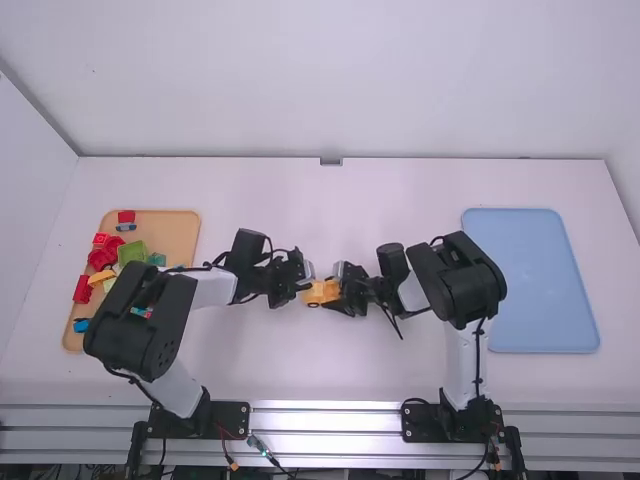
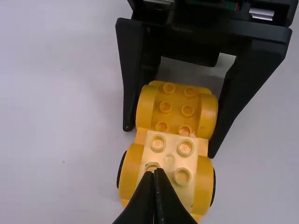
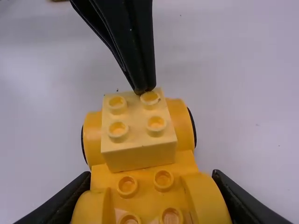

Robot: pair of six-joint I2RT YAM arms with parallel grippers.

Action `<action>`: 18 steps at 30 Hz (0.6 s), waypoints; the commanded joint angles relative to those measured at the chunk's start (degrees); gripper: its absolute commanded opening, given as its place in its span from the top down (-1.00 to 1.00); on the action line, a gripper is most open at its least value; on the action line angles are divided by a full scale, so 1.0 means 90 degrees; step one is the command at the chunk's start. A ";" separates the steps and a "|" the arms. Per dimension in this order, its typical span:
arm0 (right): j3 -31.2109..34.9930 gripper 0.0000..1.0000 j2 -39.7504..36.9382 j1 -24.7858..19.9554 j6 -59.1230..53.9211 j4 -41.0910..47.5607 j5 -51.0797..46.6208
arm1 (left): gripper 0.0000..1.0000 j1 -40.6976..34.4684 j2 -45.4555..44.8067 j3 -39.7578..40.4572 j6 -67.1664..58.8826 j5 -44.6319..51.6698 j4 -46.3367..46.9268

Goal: Assemble lego blocks to make yellow taxi

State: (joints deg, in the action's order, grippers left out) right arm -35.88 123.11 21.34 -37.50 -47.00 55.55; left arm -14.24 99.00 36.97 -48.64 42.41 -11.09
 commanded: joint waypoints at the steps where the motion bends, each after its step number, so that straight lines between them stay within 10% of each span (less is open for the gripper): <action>1: 0.0024 0.02 0.0146 0.0051 0.0189 0.0104 -0.0177 | 0.96 -0.0092 0.0311 -0.0138 -0.0029 -0.0299 0.0182; 18: 0.0024 0.03 0.0146 0.0051 0.0192 0.0107 -0.0177 | 0.96 -0.0041 -0.0102 0.0452 -0.0185 -0.0270 0.0719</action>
State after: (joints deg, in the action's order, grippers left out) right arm -35.88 123.09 21.32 -37.43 -47.03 55.48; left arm -14.20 98.98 40.07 -49.15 38.26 -5.63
